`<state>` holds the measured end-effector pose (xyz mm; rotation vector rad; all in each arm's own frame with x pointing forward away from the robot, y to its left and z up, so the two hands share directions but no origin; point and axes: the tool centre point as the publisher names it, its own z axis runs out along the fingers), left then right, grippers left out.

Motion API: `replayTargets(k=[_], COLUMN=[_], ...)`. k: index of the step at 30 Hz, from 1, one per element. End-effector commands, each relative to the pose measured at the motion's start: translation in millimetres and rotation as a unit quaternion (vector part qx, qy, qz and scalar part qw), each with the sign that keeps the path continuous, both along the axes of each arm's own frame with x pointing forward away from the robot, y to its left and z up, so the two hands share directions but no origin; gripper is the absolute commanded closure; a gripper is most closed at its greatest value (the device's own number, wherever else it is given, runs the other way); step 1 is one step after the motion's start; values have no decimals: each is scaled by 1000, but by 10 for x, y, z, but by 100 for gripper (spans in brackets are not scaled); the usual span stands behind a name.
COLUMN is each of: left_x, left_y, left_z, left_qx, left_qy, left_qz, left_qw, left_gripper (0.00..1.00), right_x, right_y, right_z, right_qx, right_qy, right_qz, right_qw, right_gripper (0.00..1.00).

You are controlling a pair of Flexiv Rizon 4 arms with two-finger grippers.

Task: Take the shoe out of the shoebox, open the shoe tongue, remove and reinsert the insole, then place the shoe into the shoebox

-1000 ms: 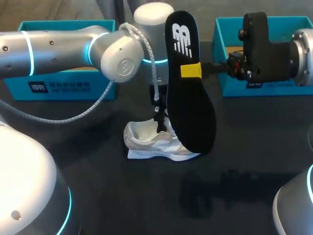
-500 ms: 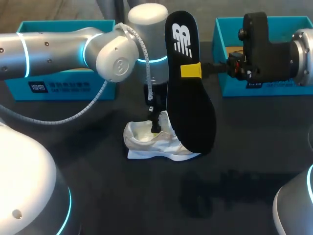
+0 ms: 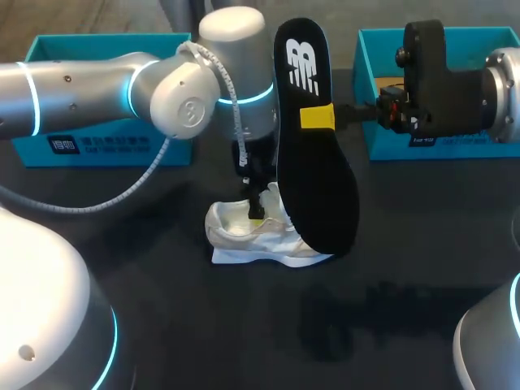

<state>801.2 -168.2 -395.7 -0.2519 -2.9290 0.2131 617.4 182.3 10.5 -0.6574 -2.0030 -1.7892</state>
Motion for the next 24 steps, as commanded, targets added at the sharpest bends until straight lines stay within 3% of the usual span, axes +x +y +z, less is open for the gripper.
replayTargets(k=[1, 3, 5, 7, 21, 22, 23, 24], left_x=[3, -5, -15, -22, -51, -51, -57, -61], left_y=[74, 83, 94, 103, 13, 13, 16, 20], left_z=[-42, -62, -72, -81, -73, -73, -76, -76], left_qx=[-9, -11, -12, -13, -21, -21, -21, -21], left_qy=[4, 6, 6, 7, 10, 10, 11, 12], left_qz=[2, 2, 2, 2, -14, -14, -15, -15], left_qw=[1000, 1000, 1000, 1000, 1000, 1000, 1000, 1000], left_gripper=[19, 26, 44, 51, 54, 56, 69, 74], right_x=[24, 24, 24, 24, 24, 24, 24, 24], right_y=[47, 47, 47, 47, 47, 47, 47, 47], right_z=[0, 0, 0, 0, 0, 0, 0, 0], right_qx=[-2, -2, -2, -2, -2, -2, -2, -2], right_qy=[1, 1, 1, 1, 1, 1, 1, 1], right_qz=[0, 0, 0, 0, 0, 0, 0, 0], right_qw=[1000, 1000, 1000, 1000, 1000, 1000, 1000, 1000], right_gripper=[100, 100, 100, 100, 100, 100, 100, 100])
